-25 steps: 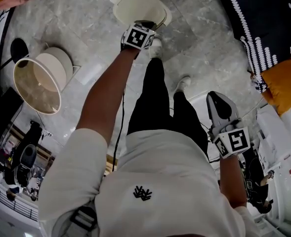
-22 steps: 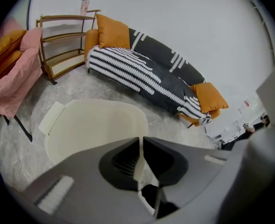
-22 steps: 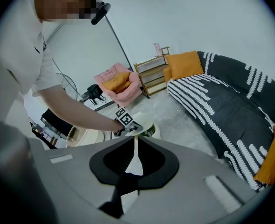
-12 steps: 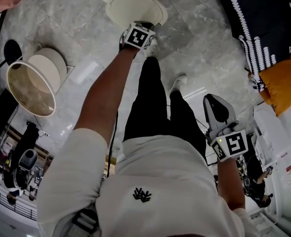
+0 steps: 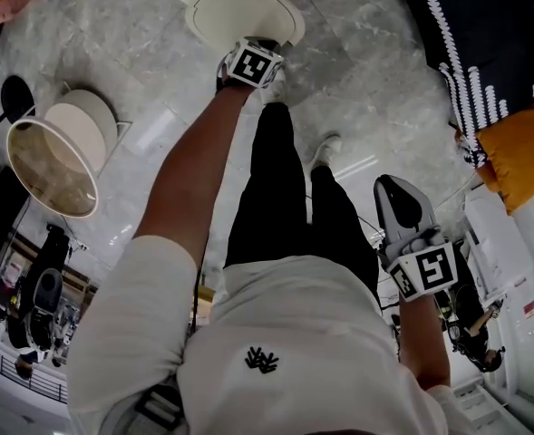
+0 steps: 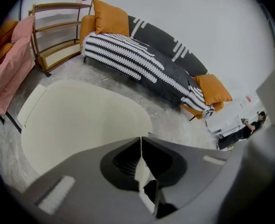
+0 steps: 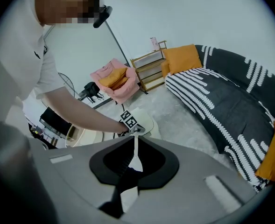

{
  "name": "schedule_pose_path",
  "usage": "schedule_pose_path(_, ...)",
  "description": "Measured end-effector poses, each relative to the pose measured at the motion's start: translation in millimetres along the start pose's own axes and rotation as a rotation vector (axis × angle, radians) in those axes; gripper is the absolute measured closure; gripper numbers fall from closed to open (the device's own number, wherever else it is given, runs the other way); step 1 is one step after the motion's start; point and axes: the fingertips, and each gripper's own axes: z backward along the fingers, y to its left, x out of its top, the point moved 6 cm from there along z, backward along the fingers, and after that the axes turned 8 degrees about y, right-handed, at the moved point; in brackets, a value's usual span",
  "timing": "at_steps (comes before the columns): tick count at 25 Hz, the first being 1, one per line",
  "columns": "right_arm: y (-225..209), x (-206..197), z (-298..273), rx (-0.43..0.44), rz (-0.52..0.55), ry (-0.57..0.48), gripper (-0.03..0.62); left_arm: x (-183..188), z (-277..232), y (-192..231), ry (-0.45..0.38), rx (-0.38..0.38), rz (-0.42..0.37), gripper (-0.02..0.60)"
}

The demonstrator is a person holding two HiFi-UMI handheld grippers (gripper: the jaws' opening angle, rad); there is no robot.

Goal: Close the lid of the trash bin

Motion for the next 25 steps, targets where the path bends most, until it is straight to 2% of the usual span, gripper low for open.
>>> schedule_pose_path(8, -5.8, -4.2, -4.1, -0.003, -0.011, 0.006, 0.571, 11.0, -13.1, -2.3, 0.004, -0.001, -0.041, 0.525)
schedule_pose_path(13, -8.9, -6.8, -6.4, -0.005, -0.015, 0.003, 0.571, 6.8, -18.3, 0.1, 0.002, 0.004, -0.039, 0.525)
schedule_pose_path(25, -7.9, -16.6, 10.4, 0.009, 0.015, -0.055, 0.571, 6.7, 6.1, -8.2, -0.012, 0.041, -0.035, 0.525)
